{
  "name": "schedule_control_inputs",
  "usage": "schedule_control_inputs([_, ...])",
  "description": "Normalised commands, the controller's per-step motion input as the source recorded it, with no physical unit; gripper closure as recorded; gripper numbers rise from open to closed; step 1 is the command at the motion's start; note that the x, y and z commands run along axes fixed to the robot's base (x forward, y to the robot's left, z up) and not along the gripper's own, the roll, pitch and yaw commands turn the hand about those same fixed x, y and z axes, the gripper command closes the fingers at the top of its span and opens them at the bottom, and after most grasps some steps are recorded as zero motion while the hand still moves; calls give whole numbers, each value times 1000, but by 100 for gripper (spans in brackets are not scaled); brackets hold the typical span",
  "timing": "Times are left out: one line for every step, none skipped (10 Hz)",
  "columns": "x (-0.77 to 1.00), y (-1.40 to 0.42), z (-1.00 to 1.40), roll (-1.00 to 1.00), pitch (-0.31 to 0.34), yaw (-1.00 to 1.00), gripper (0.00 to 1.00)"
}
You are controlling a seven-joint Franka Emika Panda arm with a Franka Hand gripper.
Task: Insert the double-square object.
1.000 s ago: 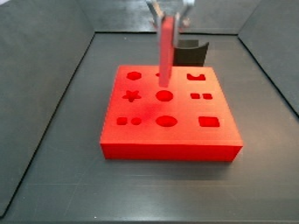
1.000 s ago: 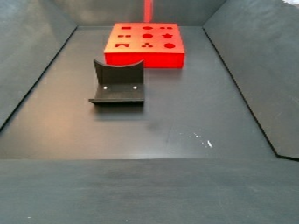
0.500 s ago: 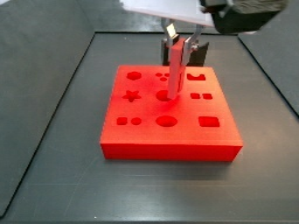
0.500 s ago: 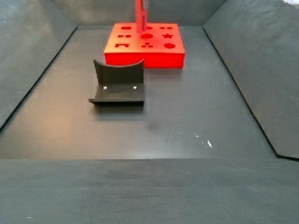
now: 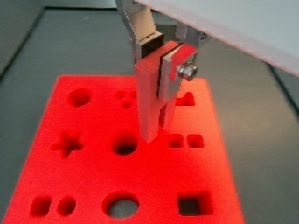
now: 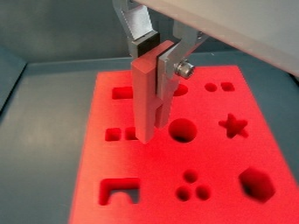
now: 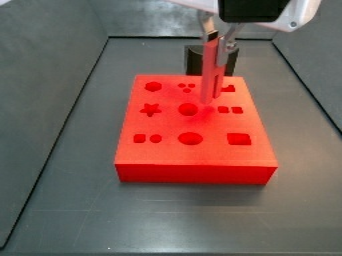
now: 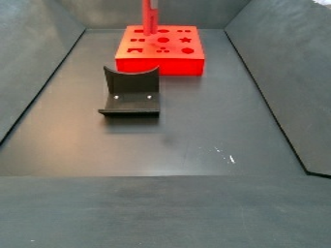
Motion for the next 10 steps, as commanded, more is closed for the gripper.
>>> schedule_control_inputs([263, 74, 0, -27, 0, -869, 100])
schedule_control_inputs([163, 57, 0, 0, 0, -934, 100])
schedule_control_inputs([91, 57, 0, 0, 0, -966, 100])
schedule_control_inputs([71, 49, 0, 0, 0, -971, 100])
schedule_control_inputs([66, 43, 0, 0, 0, -974, 100])
schedule_control_inputs([40, 34, 0, 0, 0, -977, 100])
schedule_control_inputs([0, 0, -20, 60, 0, -969, 100])
schedule_control_inputs([157, -11, 0, 91, 0, -811, 100])
schedule_control_inputs([377, -123, -60, 50, 0, -669, 100])
schedule_control_inputs([651, -171, -151, 81, 60, -331, 100])
